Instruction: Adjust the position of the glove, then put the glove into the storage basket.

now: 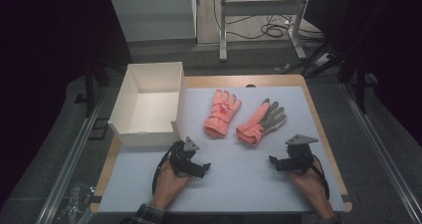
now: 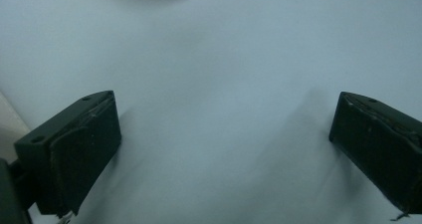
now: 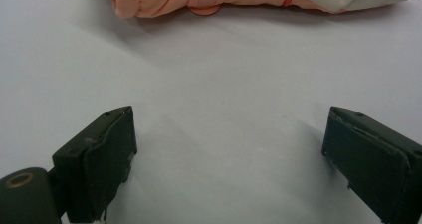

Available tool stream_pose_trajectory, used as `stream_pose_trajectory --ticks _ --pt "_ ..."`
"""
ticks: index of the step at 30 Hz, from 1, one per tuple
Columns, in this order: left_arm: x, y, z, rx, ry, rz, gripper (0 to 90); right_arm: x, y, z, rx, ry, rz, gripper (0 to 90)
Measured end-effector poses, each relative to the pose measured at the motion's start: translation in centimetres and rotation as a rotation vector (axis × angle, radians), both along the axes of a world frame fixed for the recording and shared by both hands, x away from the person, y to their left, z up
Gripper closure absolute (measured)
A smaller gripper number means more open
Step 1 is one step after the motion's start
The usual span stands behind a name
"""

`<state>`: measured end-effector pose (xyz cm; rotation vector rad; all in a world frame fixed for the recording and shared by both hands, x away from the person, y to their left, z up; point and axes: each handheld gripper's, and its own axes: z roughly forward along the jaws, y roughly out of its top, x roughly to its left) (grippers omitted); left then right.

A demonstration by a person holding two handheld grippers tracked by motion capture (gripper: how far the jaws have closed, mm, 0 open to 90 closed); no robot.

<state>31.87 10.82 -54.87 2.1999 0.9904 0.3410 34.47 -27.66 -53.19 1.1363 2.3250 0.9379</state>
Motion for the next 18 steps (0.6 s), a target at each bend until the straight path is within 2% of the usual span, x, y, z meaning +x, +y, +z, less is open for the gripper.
stream_pose_trajectory --ticks 18 --pt "0.00 0.05 0.01 0.005 -0.001 -0.004 0.0 -0.01 0.15 0.11 -0.010 0.006 -0.014 6.5"
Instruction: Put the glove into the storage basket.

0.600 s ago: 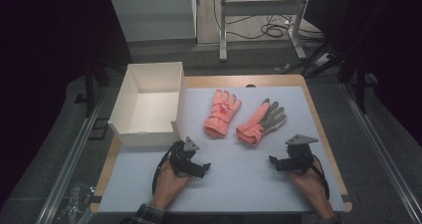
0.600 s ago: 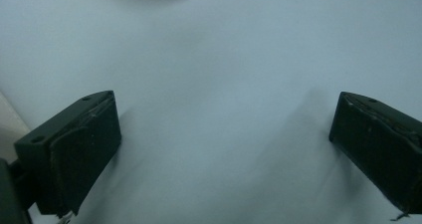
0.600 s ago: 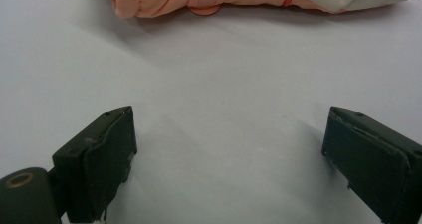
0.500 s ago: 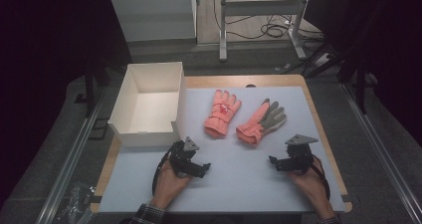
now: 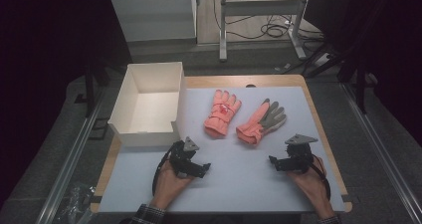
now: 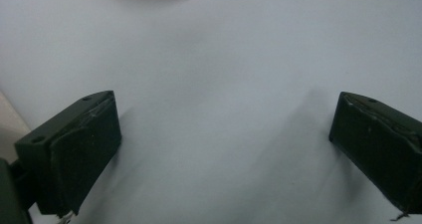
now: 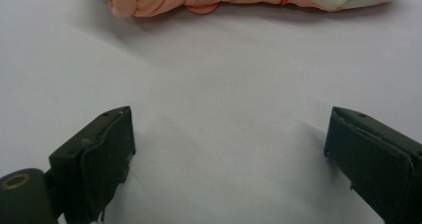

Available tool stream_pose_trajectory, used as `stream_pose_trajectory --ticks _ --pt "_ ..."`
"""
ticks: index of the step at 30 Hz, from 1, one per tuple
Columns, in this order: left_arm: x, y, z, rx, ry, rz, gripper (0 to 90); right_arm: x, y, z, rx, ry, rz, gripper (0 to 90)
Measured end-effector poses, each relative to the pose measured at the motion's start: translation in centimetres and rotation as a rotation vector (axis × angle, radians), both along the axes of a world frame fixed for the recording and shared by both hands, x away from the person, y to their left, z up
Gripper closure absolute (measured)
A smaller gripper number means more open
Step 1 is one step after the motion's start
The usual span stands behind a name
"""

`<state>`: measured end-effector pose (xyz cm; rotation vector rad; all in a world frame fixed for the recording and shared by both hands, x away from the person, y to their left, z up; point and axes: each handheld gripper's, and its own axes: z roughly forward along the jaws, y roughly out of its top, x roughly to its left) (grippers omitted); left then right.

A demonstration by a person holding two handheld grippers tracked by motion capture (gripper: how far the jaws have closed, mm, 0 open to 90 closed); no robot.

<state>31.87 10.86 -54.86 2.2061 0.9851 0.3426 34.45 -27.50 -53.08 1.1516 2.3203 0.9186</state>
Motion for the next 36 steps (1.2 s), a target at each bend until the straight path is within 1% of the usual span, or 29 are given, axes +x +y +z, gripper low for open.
stream_pose_trajectory --ticks 7,8,10,13,16,20,26,31,32,35,36 --pt "0.0 0.0 0.0 0.006 -0.003 -0.006 0.0 0.1 0.0 0.4 0.003 0.014 -0.005 11.9" --pt "0.0 0.1 0.0 0.007 -0.003 -0.007 0.0 0.2 0.0 0.5 0.020 0.020 -0.004 13.7" --pt "0.0 0.0 0.0 0.006 -0.004 -0.006 0.0 0.3 -0.1 0.8 0.039 0.018 -0.006 15.0" --pt "0.0 0.1 0.0 0.006 -0.003 -0.006 0.0 0.5 -0.1 1.3 0.036 0.000 -0.003 15.5" --pt "0.0 0.0 0.0 0.005 -0.002 -0.004 0.0 1.0 -0.1 1.8 0.034 -0.006 -0.009 15.6" --pt "0.0 0.0 0.0 0.005 -0.003 -0.005 0.0 1.9 -0.3 2.2 0.078 0.008 -0.010 15.8" --pt "0.0 0.0 0.0 0.001 -0.004 -0.002 0.0 2.7 0.0 2.7 0.085 0.004 0.001 19.0" --pt "0.0 0.0 0.0 0.002 -0.004 -0.002 0.0 3.4 0.2 3.0 0.098 0.019 0.001 22.1" --pt "0.0 0.0 0.0 0.001 -0.004 -0.002 0.0 3.6 0.3 3.1 0.108 0.021 0.000 22.5" --pt "0.0 0.0 0.0 0.001 -0.004 -0.002 0.0 3.9 0.4 3.4 0.117 0.017 -0.003 23.1" --pt "0.0 0.0 0.0 0.001 -0.004 -0.002 0.0 4.2 0.4 3.7 0.116 0.009 -0.003 23.5"
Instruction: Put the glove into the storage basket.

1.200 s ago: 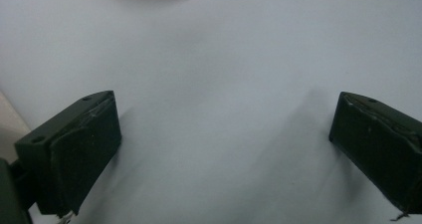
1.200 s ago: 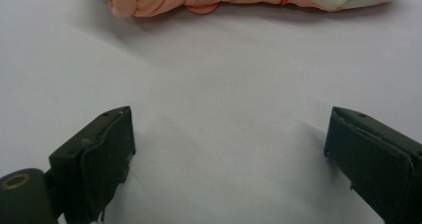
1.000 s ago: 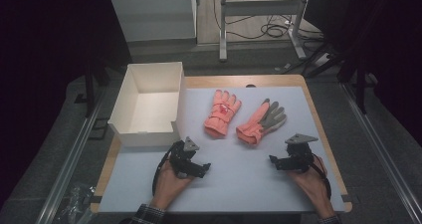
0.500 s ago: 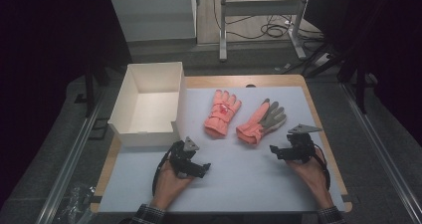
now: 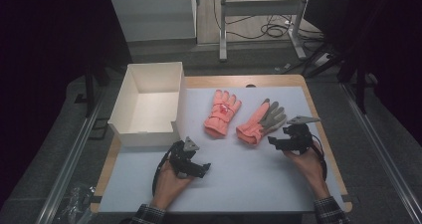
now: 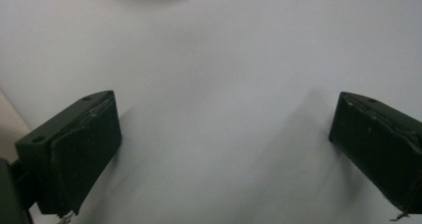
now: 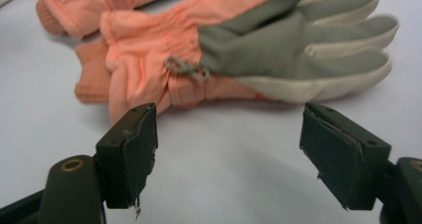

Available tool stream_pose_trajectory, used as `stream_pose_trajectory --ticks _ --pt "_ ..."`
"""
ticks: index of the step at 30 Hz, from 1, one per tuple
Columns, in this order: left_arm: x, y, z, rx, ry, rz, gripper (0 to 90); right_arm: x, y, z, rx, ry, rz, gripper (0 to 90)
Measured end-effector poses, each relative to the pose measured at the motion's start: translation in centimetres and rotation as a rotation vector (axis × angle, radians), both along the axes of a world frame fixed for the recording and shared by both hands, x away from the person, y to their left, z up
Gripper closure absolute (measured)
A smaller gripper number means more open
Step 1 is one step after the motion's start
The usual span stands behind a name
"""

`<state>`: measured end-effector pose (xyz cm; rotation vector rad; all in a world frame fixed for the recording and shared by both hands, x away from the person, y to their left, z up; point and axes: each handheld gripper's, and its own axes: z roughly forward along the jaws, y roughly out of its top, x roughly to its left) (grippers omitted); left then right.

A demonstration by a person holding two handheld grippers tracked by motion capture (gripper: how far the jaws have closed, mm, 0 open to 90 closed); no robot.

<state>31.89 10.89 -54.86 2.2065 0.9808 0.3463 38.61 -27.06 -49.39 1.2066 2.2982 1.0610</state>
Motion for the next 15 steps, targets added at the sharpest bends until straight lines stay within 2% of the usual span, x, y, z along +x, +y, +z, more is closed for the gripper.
stream_pose_trajectory --ticks 5,15 --pt "0.0 0.0 0.0 -0.001 -0.001 0.001 0.0 1.0 0.5 0.9 -0.007 -0.020 -0.011 27.0" --pt "0.0 0.0 0.0 -0.001 -0.001 0.001 0.0 3.9 1.6 1.5 -0.017 -0.015 -0.036 37.8"
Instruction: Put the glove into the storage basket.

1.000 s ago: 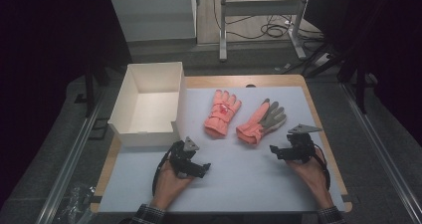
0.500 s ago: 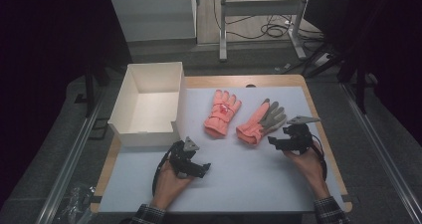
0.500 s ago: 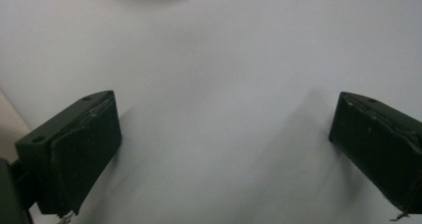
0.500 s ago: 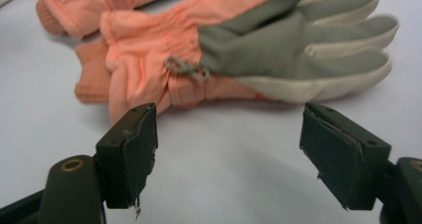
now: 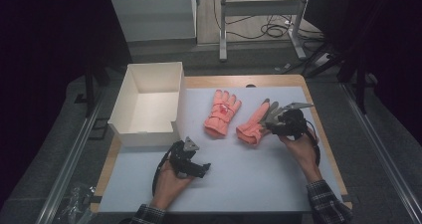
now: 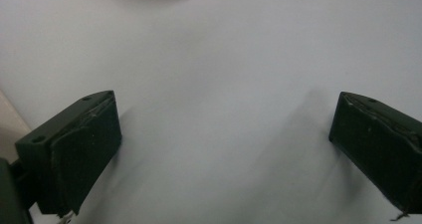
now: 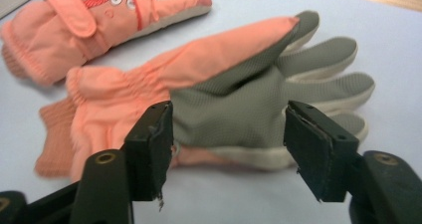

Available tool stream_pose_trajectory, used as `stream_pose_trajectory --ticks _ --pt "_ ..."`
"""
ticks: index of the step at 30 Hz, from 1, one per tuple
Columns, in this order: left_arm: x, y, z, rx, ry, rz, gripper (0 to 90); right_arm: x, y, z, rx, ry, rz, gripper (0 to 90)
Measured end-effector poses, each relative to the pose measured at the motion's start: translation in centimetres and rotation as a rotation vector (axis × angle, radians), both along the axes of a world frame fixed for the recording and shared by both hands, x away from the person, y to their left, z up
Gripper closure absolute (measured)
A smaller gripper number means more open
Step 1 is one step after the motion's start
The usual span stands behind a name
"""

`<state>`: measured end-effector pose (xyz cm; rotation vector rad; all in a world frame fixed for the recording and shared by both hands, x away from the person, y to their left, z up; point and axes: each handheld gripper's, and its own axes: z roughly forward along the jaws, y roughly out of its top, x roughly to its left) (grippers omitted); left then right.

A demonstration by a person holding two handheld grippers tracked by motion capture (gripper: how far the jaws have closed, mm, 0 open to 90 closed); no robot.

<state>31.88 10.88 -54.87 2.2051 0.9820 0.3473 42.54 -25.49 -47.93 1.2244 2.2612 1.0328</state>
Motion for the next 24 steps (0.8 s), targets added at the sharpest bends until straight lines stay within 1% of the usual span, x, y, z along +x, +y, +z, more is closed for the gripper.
stream_pose_trajectory --ticks 2,6,8,9,10,11,12,15,19,21,23,24 --pt "0.0 0.0 0.0 0.000 0.000 0.000 0.0 0.4 0.2 0.1 -0.003 -0.002 -0.006 39.1" --pt "0.0 0.0 0.0 0.000 0.000 0.000 0.0 1.8 0.8 0.0 -0.012 0.013 -0.029 41.3" --pt "0.0 0.0 0.0 0.000 0.000 0.000 0.0 2.5 1.1 -0.3 -0.035 0.028 -0.046 41.4" --pt "0.0 0.0 0.0 0.000 0.000 0.000 0.0 2.7 1.3 -0.6 -0.046 0.041 -0.057 41.4" --pt "0.0 0.0 0.0 -0.001 0.000 0.000 0.0 2.9 1.4 -0.9 -0.069 0.051 -0.061 41.3" --pt "0.0 0.0 0.0 -0.001 0.000 0.000 0.0 3.2 1.6 -1.3 -0.080 0.071 -0.067 40.9" --pt "0.0 0.0 0.0 -0.001 0.000 0.000 0.0 3.3 1.7 -1.6 -0.080 0.080 -0.069 41.4" --pt "0.0 0.0 0.0 -0.001 0.000 0.002 0.0 3.3 1.8 -2.1 -0.084 0.074 -0.072 44.6" --pt "0.0 0.0 0.0 -0.003 0.002 0.003 0.0 3.2 1.8 -2.3 -0.080 0.084 -0.089 57.6" --pt "0.0 0.0 0.0 -0.004 0.003 0.004 0.0 3.2 1.6 -2.4 -0.073 0.084 -0.106 67.4" --pt "0.0 0.0 0.0 -0.004 0.003 0.004 0.0 3.1 1.6 -2.4 -0.047 0.094 -0.106 75.9" --pt "0.0 0.0 0.0 -0.004 0.003 0.004 0.0 3.1 1.6 -2.5 -0.057 0.085 -0.101 77.3"
